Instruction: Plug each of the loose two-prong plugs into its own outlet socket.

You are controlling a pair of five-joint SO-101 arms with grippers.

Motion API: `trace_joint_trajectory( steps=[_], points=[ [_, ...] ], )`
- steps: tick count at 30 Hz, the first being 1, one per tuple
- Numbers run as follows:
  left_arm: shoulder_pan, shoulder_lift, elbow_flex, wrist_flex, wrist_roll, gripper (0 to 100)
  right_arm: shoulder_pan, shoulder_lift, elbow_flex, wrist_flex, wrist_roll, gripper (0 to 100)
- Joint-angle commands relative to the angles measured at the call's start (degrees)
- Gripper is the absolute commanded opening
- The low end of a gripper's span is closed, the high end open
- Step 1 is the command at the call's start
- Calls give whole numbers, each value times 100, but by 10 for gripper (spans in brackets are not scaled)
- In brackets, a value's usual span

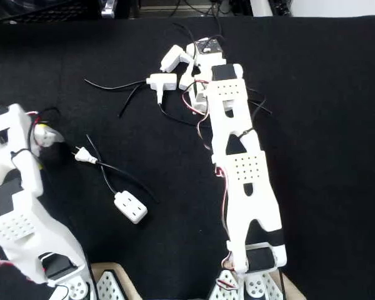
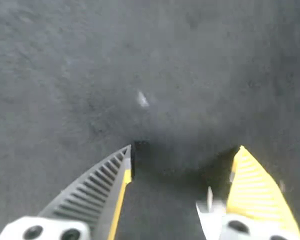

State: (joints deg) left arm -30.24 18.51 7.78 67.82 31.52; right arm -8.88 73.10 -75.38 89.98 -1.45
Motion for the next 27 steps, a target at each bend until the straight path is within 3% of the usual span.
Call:
trace_joint_trajectory(
  steps=[1,7,16,19,23,27],
  points=[
    [1024,-70,-576,993,-18,318,-132,-13,-127,-62,53,452],
    [1982,-9,-400,879,202,318,-123,-13,-127,-62,53,452],
    [2026,-9,462,-88,466,315,-132,-13,-127,-62,53,452],
    [2062,-70,497,-79,440,235,-132,-13,-136,-62,53,452],
    [2000,-70,242,-88,290,27,-167,-13,-136,-62,62,452],
    [1991,-70,154,141,18,49,-167,-13,-127,-62,62,452]
  ],
)
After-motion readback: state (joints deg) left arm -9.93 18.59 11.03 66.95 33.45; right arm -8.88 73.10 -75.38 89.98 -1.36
